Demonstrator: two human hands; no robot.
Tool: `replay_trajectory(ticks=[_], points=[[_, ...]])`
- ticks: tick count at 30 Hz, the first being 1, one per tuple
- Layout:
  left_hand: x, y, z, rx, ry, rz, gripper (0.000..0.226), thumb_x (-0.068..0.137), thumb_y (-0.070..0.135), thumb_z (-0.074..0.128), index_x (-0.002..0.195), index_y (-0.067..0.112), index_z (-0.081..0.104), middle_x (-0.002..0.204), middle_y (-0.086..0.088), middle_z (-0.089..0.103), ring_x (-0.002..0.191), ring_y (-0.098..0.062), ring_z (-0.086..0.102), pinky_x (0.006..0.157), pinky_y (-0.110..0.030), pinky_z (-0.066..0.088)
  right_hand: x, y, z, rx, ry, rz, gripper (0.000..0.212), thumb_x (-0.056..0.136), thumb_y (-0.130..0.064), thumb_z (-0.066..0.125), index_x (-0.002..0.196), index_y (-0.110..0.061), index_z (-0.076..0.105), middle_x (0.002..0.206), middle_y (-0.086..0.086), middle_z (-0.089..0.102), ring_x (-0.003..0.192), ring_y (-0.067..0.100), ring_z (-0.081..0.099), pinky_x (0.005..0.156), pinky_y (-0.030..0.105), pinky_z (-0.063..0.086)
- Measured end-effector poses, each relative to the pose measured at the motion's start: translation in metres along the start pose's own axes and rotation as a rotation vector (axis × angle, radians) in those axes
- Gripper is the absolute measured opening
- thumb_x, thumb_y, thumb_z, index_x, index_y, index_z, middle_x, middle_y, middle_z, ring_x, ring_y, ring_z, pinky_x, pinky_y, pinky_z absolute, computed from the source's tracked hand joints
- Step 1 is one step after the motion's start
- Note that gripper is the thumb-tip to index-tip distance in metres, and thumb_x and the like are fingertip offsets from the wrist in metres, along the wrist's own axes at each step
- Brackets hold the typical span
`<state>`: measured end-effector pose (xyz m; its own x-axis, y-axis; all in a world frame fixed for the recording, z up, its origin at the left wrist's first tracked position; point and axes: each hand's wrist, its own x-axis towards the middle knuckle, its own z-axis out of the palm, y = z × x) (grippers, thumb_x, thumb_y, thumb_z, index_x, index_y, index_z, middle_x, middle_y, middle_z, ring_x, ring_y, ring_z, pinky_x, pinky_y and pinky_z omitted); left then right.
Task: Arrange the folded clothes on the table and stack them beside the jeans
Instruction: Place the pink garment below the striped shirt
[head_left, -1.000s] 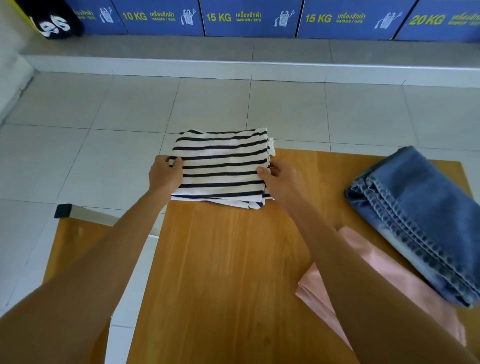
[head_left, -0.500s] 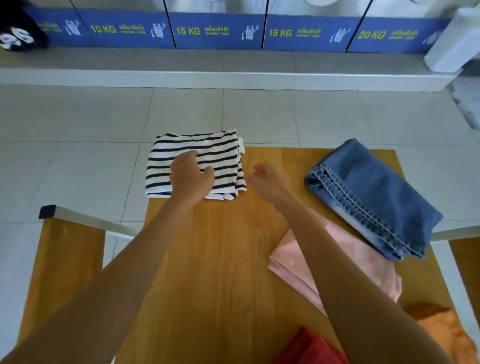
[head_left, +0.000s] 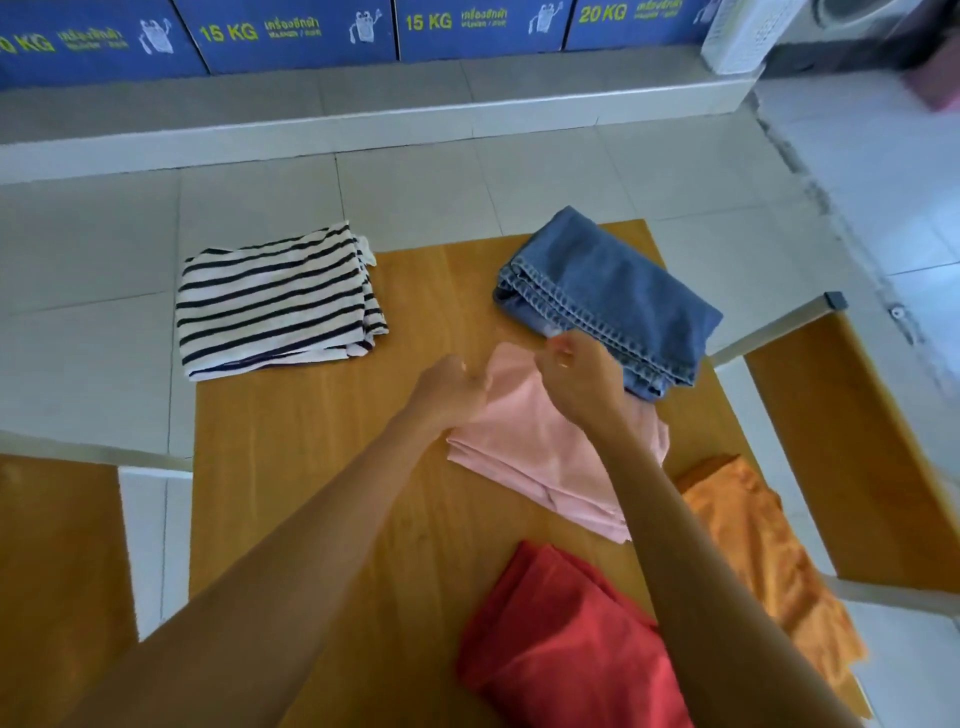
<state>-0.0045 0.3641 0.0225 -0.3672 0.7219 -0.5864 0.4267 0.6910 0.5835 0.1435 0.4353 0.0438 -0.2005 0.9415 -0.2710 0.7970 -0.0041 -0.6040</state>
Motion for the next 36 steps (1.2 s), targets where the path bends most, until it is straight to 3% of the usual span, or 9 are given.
replay_trajectory(ticks=[3, 6, 10, 12, 15, 19, 24, 28, 36], points=[[-0.007, -0.012, 0.02, -0.066, -0.004, -0.059, 0.054, 0.095, 0.05, 0.045, 0.116, 0.003, 0.059, 0.121, -0.023, 0.063, 0.11, -0.036, 0.06, 0.089, -0.043, 0.05, -0.026, 0.047, -0.017, -0.214, 0.167, 0.163, 0.052, 0.093, -0.035, 0.058, 0.138, -0.012, 0.046, 0.143, 0.015, 0.048, 0.131, 0.038, 0.043, 0.105, 0.049, 0.039], [-0.014, -0.014, 0.028, -0.133, -0.036, -0.156, 0.071, 0.089, 0.063, 0.048, 0.131, 0.006, 0.052, 0.131, -0.015, 0.059, 0.116, -0.033, 0.057, 0.091, -0.039, 0.05, -0.033, 0.085, -0.013, -0.149, -0.018, 0.396, 0.079, 0.093, -0.042, 0.061, 0.149, -0.001, 0.023, 0.152, 0.024, 0.035, 0.139, 0.044, 0.034, 0.112, 0.05, 0.032], [-0.027, -0.023, 0.032, -0.155, -0.029, -0.173, 0.064, 0.083, 0.064, 0.059, 0.11, 0.005, 0.057, 0.107, -0.009, 0.061, 0.092, -0.025, 0.059, 0.08, -0.036, 0.048, -0.036, 0.093, -0.009, -0.103, -0.071, 0.456, 0.096, 0.082, -0.056, 0.073, 0.143, 0.005, 0.03, 0.145, 0.026, 0.045, 0.134, 0.044, 0.044, 0.107, 0.046, 0.039], [-0.033, -0.043, 0.03, -0.186, 0.037, -0.183, 0.048, 0.085, 0.059, 0.059, 0.089, 0.011, 0.059, 0.092, -0.006, 0.062, 0.078, -0.022, 0.058, 0.071, -0.035, 0.047, -0.039, 0.089, -0.01, -0.017, -0.057, 0.444, 0.093, 0.075, -0.058, 0.079, 0.133, 0.003, 0.04, 0.134, 0.023, 0.056, 0.123, 0.041, 0.055, 0.096, 0.043, 0.049], [-0.052, -0.082, 0.016, -0.275, 0.132, -0.224, 0.05, 0.086, 0.06, 0.057, 0.099, 0.012, 0.062, 0.087, -0.001, 0.063, 0.076, -0.018, 0.06, 0.062, -0.031, 0.044, -0.05, 0.076, 0.001, -0.073, -0.119, 0.417, 0.092, 0.069, -0.074, 0.072, 0.128, -0.006, 0.051, 0.125, 0.014, 0.062, 0.115, 0.036, 0.06, 0.086, 0.042, 0.052], [-0.081, -0.122, 0.0, -0.454, 0.247, -0.314, 0.047, 0.088, 0.054, 0.055, 0.108, 0.012, 0.06, 0.092, -0.001, 0.065, 0.082, -0.021, 0.063, 0.08, -0.038, 0.054, -0.061, 0.042, 0.039, -0.022, -0.297, 0.346, 0.079, 0.082, -0.067, 0.063, 0.133, -0.007, 0.052, 0.126, 0.011, 0.061, 0.114, 0.032, 0.059, 0.081, 0.037, 0.045], [-0.107, -0.161, -0.038, -0.545, 0.368, -0.364, 0.051, 0.092, 0.043, 0.058, 0.128, 0.008, 0.056, 0.115, -0.008, 0.065, 0.093, -0.027, 0.061, 0.081, -0.036, 0.051, -0.063, -0.011, 0.082, 0.195, -0.407, 0.221, 0.067, 0.083, -0.059, 0.066, 0.127, -0.009, 0.055, 0.092, -0.005, 0.057, 0.087, 0.018, 0.059, 0.074, 0.035, 0.047], [-0.107, -0.183, -0.085, -0.556, 0.495, -0.368, 0.066, 0.091, 0.051, 0.057, 0.143, 0.012, 0.041, 0.136, -0.009, 0.054, 0.119, -0.033, 0.055, 0.095, -0.041, 0.048, -0.059, -0.066, 0.1, 0.29, -0.442, 0.103, 0.05, 0.085, -0.058, 0.064, 0.106, -0.014, 0.054, 0.096, -0.001, 0.064, 0.087, 0.017, 0.063, 0.069, 0.034, 0.051], [-0.073, -0.204, -0.132, -0.467, 0.437, -0.543, 0.045, 0.09, 0.027, 0.054, 0.13, 0.009, 0.048, 0.112, -0.01, 0.054, 0.108, -0.032, 0.055, 0.083, -0.037, 0.047, -0.041, -0.092, 0.144, 0.22, -0.525, 0.061, 0.038, 0.085, -0.036, 0.064, 0.114, -0.011, 0.061, 0.098, 0.001, 0.068, 0.086, 0.018, 0.065, 0.065, 0.031, 0.052]])
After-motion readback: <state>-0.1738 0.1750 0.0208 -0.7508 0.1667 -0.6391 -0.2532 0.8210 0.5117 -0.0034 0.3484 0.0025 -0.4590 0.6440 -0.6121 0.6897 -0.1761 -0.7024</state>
